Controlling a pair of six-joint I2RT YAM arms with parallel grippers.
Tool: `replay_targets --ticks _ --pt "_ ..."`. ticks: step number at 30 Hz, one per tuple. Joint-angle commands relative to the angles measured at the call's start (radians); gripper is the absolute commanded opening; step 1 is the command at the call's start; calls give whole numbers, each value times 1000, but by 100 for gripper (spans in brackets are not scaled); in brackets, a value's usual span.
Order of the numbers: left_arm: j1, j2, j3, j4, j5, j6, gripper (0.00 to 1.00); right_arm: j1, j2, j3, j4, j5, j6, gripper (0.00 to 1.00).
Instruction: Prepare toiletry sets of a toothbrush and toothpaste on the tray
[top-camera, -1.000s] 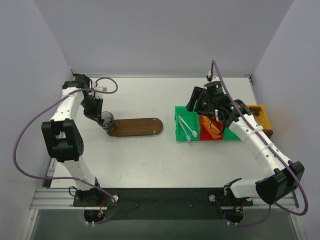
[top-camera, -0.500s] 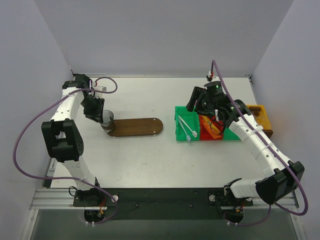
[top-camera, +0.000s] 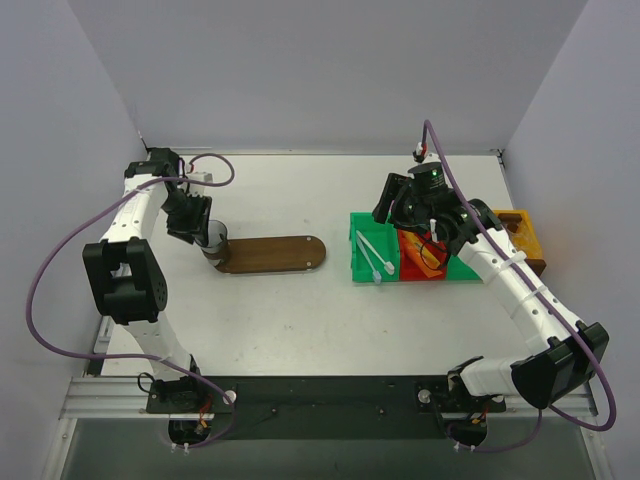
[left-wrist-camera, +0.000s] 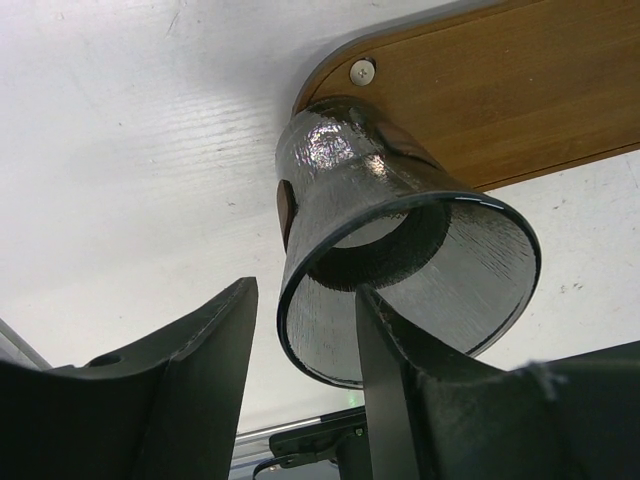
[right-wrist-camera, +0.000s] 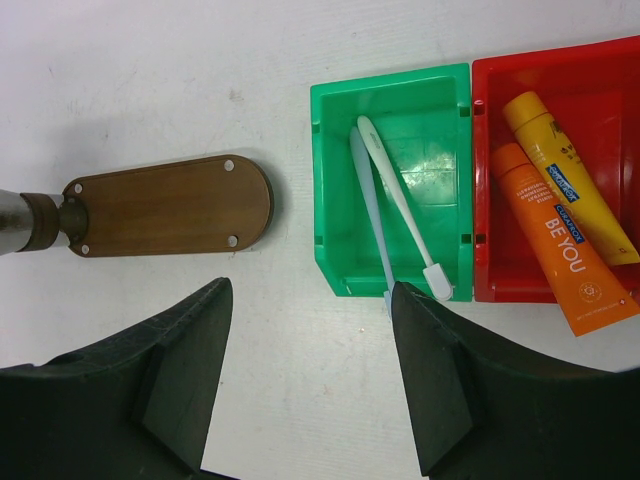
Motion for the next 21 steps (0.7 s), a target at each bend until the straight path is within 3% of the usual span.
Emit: replay_targets --ticks 1,21 --pt "-1 -32 58 17 1 -6 57 -8 -5 20 -8 2 12 60" --pt "0 -170 12 98 -13 3 59 -13 -51 -8 -10 44 14 60"
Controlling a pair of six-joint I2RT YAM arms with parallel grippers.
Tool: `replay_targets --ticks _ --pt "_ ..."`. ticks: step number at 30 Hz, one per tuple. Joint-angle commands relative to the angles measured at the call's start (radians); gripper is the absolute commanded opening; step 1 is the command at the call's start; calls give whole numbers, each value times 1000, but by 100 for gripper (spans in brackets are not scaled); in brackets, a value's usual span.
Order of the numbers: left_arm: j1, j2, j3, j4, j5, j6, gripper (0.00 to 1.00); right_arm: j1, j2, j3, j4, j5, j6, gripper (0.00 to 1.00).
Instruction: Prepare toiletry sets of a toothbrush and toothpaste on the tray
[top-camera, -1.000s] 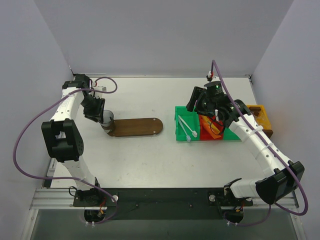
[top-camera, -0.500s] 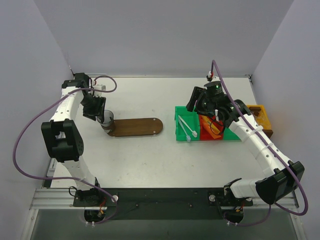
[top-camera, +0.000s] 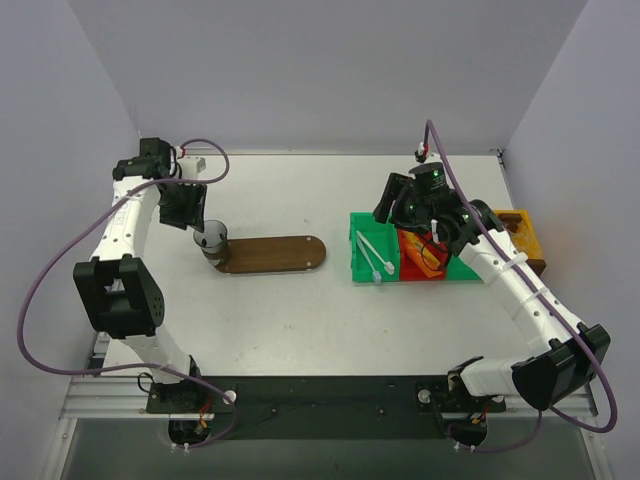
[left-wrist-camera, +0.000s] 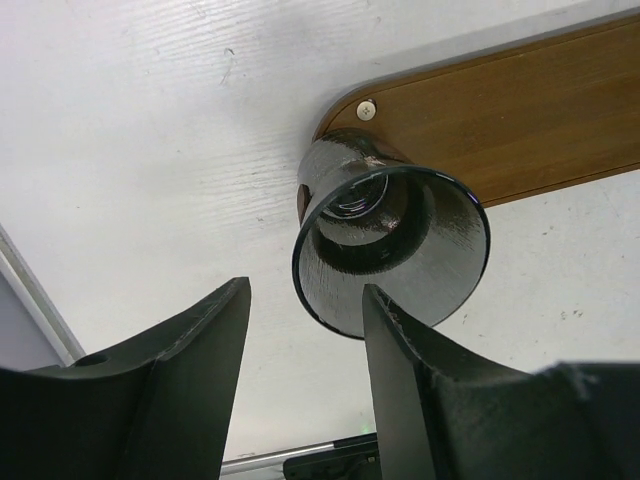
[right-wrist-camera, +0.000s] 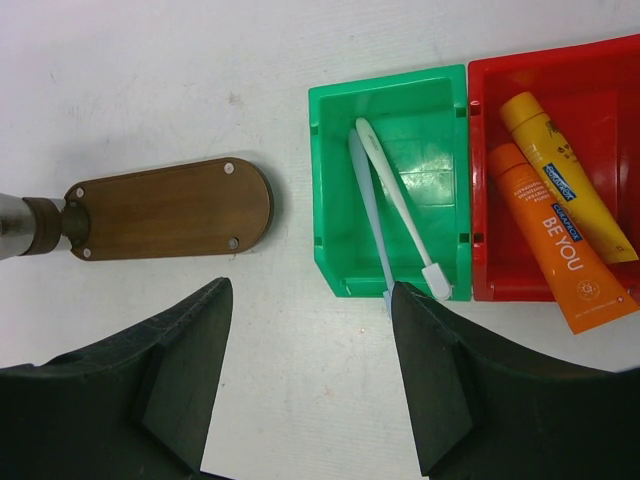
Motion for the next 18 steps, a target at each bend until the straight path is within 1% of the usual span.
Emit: replay_targets --ticks 1,4,9,14,15,16,17,18 --pt "0 -89 -11 60 8 7 59 -16 -51 -9 -8 40 2 60" --pt "-9 -127 -26 74 13 9 59 -25 -64 -12 -13 40 -9 60" --pt "-50 -204 -63 108 -58 13 59 -72 -111 -10 -51 46 -40 60" --pt "-72 -277 -65 132 -101 12 59 -177 -162 -17 -106 34 -96 60" --pt "-72 -283 -59 132 -101 12 59 -193 -170 -14 -115 29 -128 60" --pt "-72 -290 -51 134 -116 10 59 -235 -173 -4 -129 28 -145 60" --pt "-108 -296 -40 132 -121 4 59 -259 -174 9 -155 26 -158 60" --pt "-119 -297 -14 132 -127 -2 59 -285 -183 14 -166 19 -167 60"
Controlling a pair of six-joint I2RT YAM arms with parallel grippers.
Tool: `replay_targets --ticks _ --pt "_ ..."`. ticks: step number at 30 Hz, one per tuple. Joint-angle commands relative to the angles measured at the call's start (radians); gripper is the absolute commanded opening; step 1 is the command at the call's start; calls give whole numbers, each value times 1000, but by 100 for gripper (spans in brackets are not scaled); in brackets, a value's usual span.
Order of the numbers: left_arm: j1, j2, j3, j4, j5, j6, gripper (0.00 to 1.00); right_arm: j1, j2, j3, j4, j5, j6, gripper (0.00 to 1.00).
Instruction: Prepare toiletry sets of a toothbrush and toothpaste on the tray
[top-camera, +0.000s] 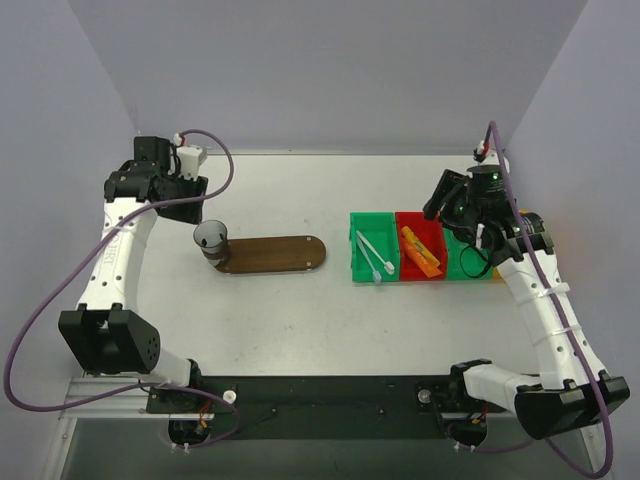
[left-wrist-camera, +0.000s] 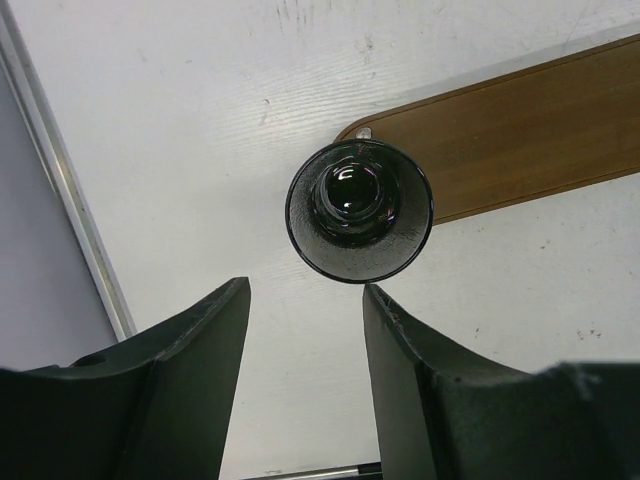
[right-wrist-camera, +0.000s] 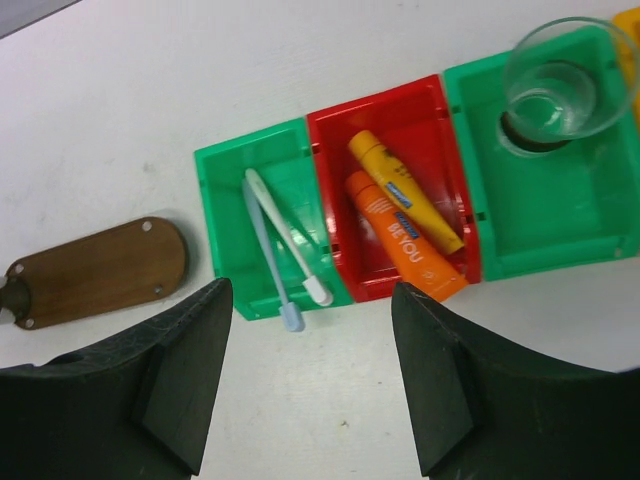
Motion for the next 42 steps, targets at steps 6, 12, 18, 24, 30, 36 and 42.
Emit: replay_targets --ticks 6,12,18,24,30,36,42 --pt "-209 -37 104 166 -61 -117 59 -333 -48 31 -123 -49 -116 59" --pt "-315 -14 123 292 58 -270 59 -552 13 52 -148 -82 -89 57" --pt "-317 17 179 305 77 -246 61 -659 119 58 -107 -82 -20 47" --pt "-314 30 161 292 28 -196 61 -684 248 121 -79 -50 10 39" --pt "-314 43 130 279 -10 -160 61 -681 416 210 -74 22 40 36" --pt "-314 76 163 271 -7 -155 61 -679 533 233 -76 69 63 35" --pt "-311 92 149 269 2 -162 61 -667 601 250 -73 111 92 35"
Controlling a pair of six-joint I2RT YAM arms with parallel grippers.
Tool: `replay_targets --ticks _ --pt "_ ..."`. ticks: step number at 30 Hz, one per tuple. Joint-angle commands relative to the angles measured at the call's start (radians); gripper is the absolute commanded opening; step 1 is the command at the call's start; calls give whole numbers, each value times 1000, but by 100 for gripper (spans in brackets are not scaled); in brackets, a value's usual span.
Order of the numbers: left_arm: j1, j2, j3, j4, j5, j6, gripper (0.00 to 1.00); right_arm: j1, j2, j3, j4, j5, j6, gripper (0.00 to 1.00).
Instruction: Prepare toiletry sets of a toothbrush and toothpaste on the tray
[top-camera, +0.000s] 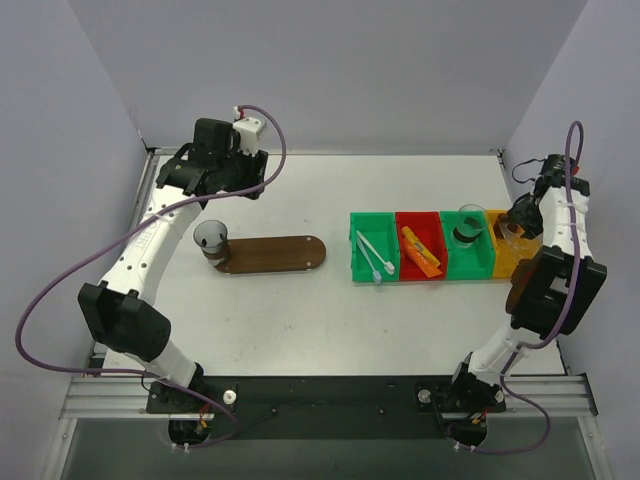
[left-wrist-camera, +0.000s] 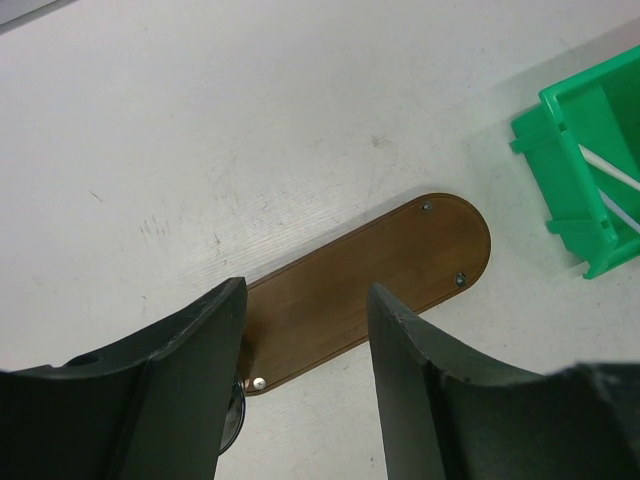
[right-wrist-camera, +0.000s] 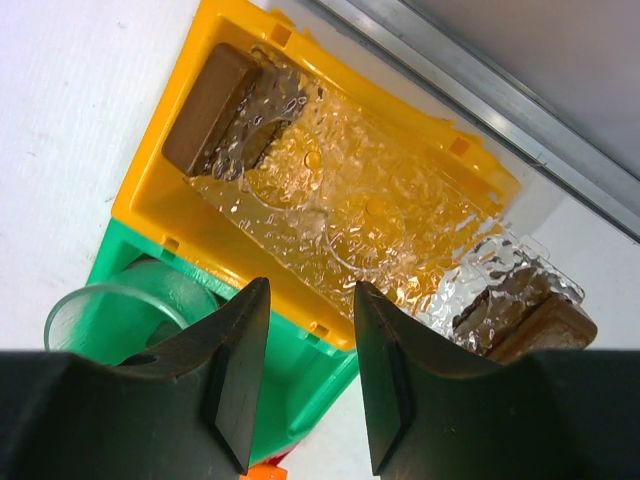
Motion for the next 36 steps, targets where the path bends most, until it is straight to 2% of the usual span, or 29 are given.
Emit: replay_targets --ticks 1,36 --pt "9 4 21 18 4 8 61 8 27 52 -16 68 36 35" --pt "15 -14 47 -16 -38 23 61 18 214 124 -58 170 98 30"
